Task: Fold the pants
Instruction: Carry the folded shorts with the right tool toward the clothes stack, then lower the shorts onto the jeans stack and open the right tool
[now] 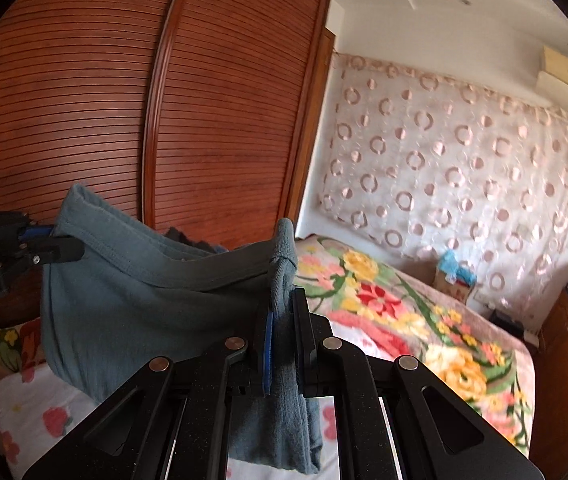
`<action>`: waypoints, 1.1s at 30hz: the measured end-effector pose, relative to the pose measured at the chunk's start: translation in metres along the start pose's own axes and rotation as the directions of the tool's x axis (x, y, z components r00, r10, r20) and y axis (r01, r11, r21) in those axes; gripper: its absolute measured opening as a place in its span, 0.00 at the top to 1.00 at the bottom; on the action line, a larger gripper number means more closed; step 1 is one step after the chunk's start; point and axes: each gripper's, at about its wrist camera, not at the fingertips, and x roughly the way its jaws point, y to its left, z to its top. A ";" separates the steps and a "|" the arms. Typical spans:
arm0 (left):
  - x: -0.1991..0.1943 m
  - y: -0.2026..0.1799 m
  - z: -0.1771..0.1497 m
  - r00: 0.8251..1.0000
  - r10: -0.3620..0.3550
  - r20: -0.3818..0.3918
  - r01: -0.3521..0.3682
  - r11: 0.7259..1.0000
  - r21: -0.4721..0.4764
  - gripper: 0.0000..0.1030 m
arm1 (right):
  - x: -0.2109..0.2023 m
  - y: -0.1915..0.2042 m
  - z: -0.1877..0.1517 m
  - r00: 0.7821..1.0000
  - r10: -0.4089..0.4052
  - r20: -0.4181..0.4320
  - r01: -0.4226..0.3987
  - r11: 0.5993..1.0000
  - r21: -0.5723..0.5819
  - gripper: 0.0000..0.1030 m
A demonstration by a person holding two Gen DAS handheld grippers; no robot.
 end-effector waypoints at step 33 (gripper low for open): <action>0.010 0.060 -0.063 0.956 0.289 -0.052 -0.292 0.922 -0.253 0.51 | 0.111 -0.017 -0.001 0.971 0.231 -0.057 -0.230 0.973 0.025 0.69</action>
